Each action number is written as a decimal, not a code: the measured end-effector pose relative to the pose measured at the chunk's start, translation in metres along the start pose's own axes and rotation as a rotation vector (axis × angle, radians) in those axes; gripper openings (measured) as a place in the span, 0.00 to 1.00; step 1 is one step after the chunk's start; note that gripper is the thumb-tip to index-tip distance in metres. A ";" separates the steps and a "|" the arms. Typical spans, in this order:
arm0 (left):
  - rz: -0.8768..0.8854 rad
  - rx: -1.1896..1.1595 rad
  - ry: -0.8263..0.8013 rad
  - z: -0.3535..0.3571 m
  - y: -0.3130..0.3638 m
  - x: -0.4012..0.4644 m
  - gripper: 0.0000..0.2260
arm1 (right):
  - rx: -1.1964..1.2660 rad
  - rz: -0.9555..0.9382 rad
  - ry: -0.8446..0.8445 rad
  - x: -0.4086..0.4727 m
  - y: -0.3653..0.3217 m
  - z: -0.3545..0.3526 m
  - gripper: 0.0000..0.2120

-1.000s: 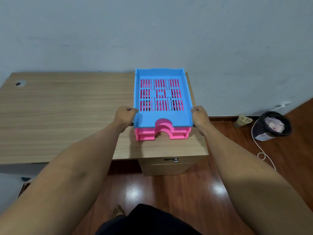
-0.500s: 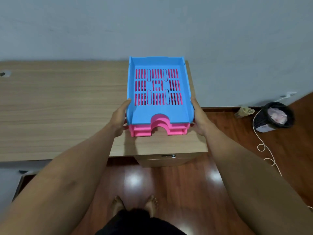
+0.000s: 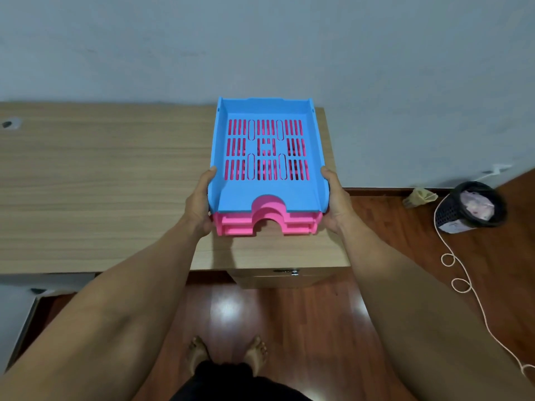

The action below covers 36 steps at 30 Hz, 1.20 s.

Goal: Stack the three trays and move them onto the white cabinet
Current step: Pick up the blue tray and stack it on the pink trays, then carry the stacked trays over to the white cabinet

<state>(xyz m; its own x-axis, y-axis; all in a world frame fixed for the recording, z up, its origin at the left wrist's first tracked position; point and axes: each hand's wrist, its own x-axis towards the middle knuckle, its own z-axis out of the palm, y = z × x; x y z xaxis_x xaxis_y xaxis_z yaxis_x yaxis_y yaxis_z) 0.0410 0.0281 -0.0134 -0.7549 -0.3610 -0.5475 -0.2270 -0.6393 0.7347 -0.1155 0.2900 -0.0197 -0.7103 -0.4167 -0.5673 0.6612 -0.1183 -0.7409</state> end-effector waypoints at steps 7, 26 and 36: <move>0.134 0.023 0.079 -0.004 0.045 -0.019 0.31 | 0.024 -0.078 0.012 -0.012 -0.030 0.047 0.27; 0.388 -0.138 0.299 -0.159 0.125 -0.158 0.38 | -0.118 -0.186 -0.175 -0.080 0.008 0.257 0.24; 0.547 -0.352 0.478 -0.299 0.097 -0.341 0.32 | -0.206 -0.070 -0.446 -0.188 0.131 0.389 0.29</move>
<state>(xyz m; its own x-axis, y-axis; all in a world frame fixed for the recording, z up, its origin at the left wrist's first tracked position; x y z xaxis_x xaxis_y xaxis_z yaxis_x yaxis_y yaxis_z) 0.4605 -0.1139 0.1248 -0.3400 -0.8853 -0.3172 0.3655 -0.4352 0.8228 0.1990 0.0026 0.1296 -0.5492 -0.7643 -0.3380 0.5219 0.0022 -0.8530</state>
